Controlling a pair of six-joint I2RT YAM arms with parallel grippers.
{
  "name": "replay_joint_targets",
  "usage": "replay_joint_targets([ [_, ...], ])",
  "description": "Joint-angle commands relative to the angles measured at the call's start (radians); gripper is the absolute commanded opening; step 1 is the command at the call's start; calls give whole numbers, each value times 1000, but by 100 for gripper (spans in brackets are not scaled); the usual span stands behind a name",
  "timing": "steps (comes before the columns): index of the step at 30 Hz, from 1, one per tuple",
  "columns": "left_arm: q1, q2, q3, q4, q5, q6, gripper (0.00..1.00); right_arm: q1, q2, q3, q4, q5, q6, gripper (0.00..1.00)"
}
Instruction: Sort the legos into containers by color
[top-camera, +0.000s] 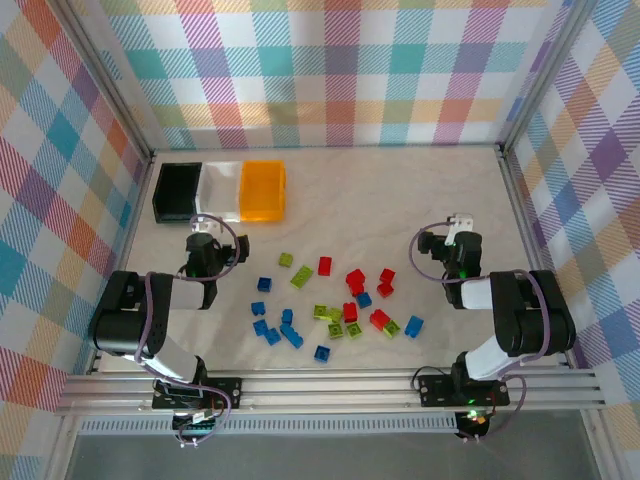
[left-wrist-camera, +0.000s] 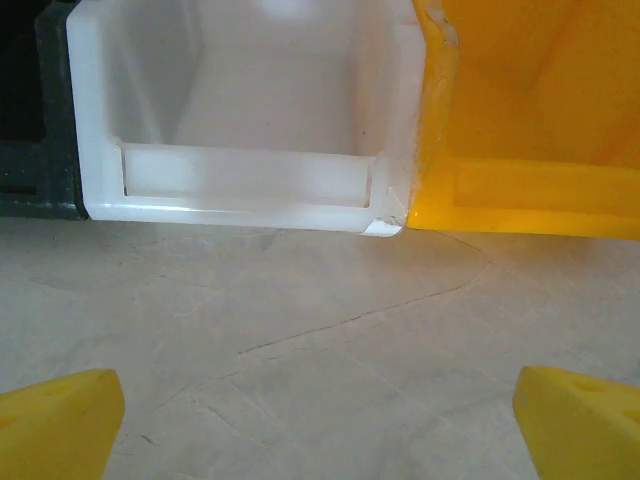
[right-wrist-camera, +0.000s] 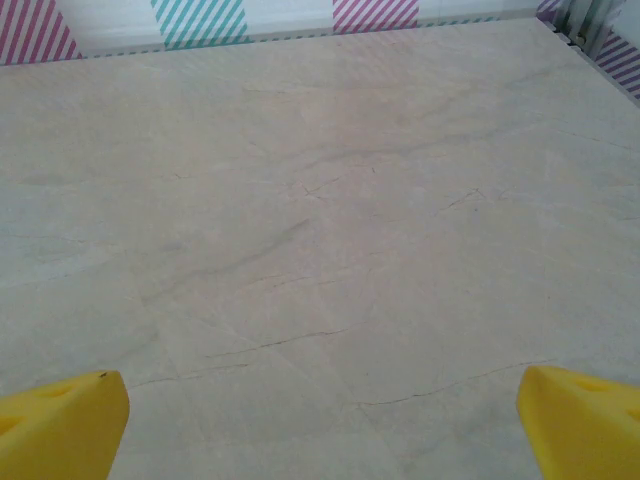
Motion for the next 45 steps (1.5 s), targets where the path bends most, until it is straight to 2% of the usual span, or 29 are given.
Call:
replay_joint_targets([
  [1, 9, 1, 22, 5, 11, 13, 100, -5, -13, 4, 23, 1, 14, 100],
  [25, 9, 1, 21, 5, 11, 12, 100, -5, -10, 10, 13, -1, 17, 100],
  [28, 9, -21, 31, -23, 0, 8, 100, -15, -18, 28, -8, -72, 0, 100],
  [30, 4, -87, 98, -200, -24, 7, 100, -10, -107, 87, -193, -113, -30, 100],
  [32, -4, -135, 132, -287, -30, 14, 100, 8, -168, 126, -317, -70, -37, 100],
  [35, -38, -223, 124, -304, -98, 0, 100, 27, -238, 151, -402, -6, 13, 100],
  [38, -43, -282, 141, -302, -88, -70, 100, 31, -251, 226, -542, 59, 105, 100],
  [40, -41, -276, 212, -373, -157, -187, 100, 36, -201, 347, -714, 122, 147, 100],
  [41, -41, -263, 269, -460, -227, -264, 100, 45, -166, 410, -788, 208, 199, 100],
  [42, -41, -246, 349, -578, -302, -373, 100, 48, -123, 491, -908, 304, 280, 100],
  [43, -34, -222, 429, -705, -319, -465, 100, 48, -73, 565, -1027, 371, 389, 100],
  [45, -23, -177, 579, -959, -328, -611, 100, 47, -13, 681, -1177, 367, 495, 100],
])
